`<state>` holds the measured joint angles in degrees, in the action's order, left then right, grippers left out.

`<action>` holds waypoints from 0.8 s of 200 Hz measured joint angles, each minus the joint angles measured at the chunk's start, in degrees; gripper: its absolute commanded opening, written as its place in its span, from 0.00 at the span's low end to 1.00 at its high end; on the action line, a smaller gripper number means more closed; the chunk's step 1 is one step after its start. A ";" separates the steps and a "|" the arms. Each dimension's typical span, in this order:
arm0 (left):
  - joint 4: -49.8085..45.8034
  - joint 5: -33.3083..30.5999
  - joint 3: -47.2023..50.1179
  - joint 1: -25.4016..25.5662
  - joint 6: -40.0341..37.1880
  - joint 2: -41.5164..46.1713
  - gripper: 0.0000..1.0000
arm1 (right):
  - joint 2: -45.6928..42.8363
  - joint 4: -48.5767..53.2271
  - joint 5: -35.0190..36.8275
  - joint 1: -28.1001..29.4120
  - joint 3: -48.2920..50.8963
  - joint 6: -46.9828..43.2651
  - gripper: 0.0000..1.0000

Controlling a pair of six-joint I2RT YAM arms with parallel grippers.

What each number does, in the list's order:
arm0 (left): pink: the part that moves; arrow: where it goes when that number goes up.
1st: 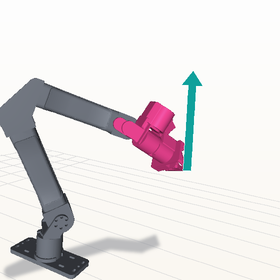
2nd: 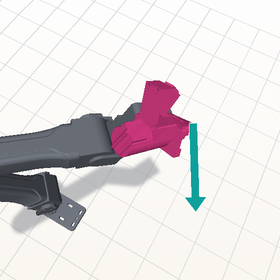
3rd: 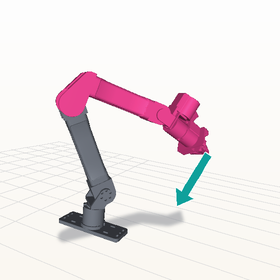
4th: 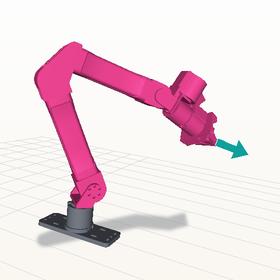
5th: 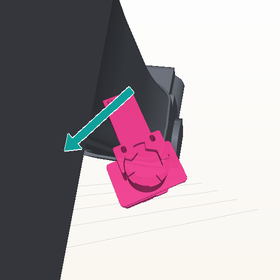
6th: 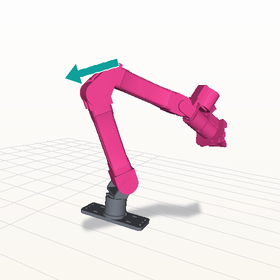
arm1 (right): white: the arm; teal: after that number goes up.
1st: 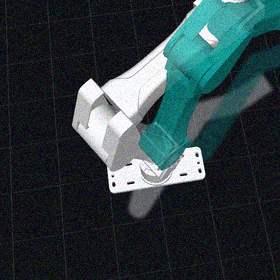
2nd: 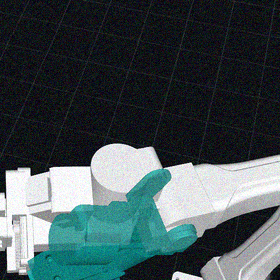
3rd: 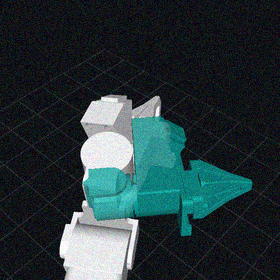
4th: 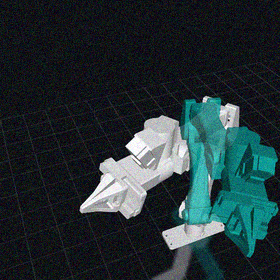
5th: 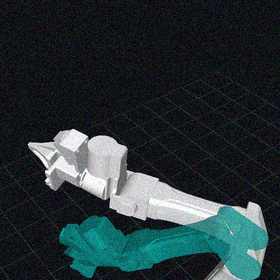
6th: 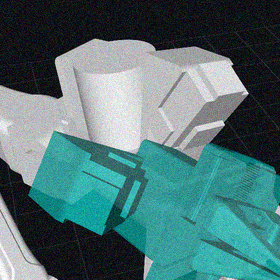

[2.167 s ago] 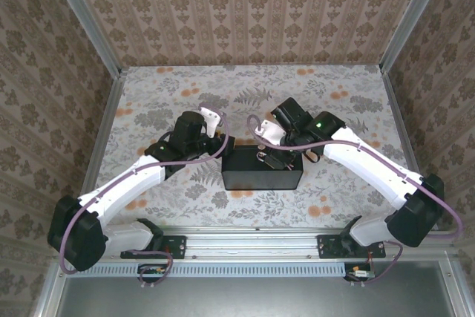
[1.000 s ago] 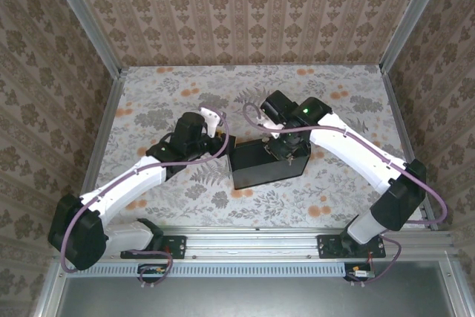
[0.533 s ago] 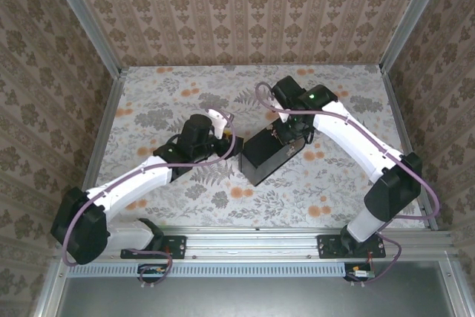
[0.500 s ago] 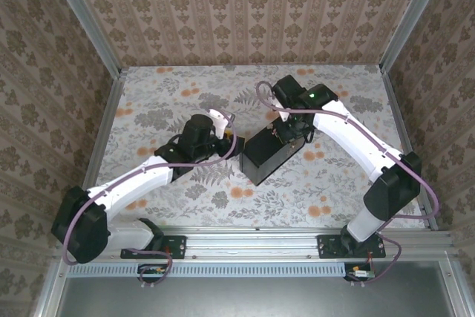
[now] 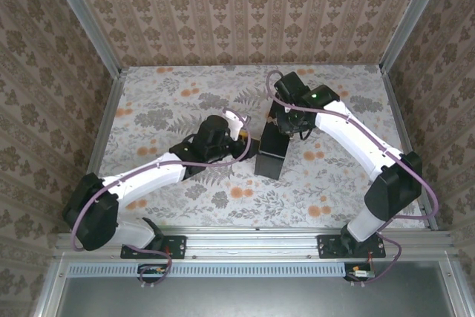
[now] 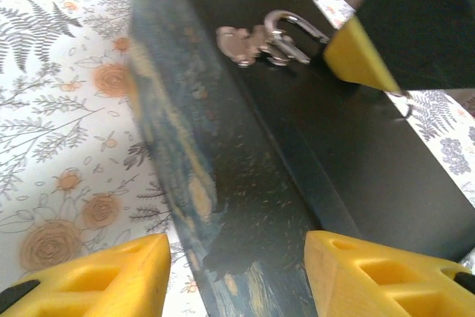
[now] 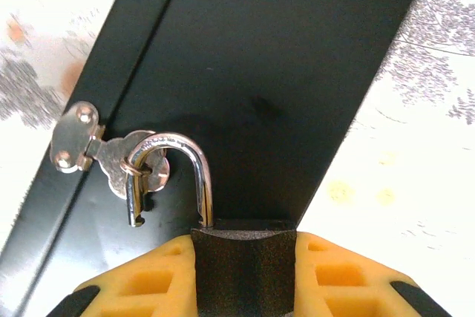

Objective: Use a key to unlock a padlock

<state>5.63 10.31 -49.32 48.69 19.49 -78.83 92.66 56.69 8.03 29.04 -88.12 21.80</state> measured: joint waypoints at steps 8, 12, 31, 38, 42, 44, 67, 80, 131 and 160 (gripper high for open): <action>0.24 0.24 -0.20 0.39 0.09 -0.37 0.56 | -0.09 -1.55 -0.66 -0.09 0.44 1.40 0.03; 0.33 0.39 -0.33 0.61 0.09 -0.59 0.56 | -0.09 -2.36 -0.87 -0.09 0.61 2.12 0.03; 0.35 0.44 -0.61 1.31 0.07 -1.31 0.56 | -0.11 -5.51 -1.20 -0.26 1.49 4.72 0.03; 0.04 0.44 -0.61 1.51 0.07 -1.55 0.56 | -0.11 -6.43 -1.20 -0.33 1.73 5.53 0.03; -0.02 0.44 -0.61 1.57 0.09 -1.75 0.56 | -0.11 -7.08 -1.18 -0.42 1.90 6.14 0.03; -0.04 0.44 -0.61 1.60 0.09 -1.79 0.56 | -0.11 -7.39 -1.20 -0.44 1.97 6.38 0.03; -1.22 0.68 -0.57 1.84 0.04 -2.23 0.56 | -0.11 -11.06 -1.07 -0.83 3.10 8.57 0.03; -2.10 1.36 -0.55 2.16 0.04 -2.23 0.56 | -0.04 -13.97 -1.14 -1.18 3.85 10.08 0.03; -3.72 2.40 -0.17 2.01 0.04 -2.19 0.56 | -1.09 -21.00 -1.25 -3.15 7.04 13.44 0.04; -3.98 2.97 -0.15 0.17 0.04 -1.16 0.56 | -2.84 -20.74 -1.18 -4.98 8.39 13.60 0.05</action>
<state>1.65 13.28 -49.47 48.86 19.53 -79.99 89.82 35.94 6.85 24.05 -79.72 35.40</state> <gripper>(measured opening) 0.561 0.256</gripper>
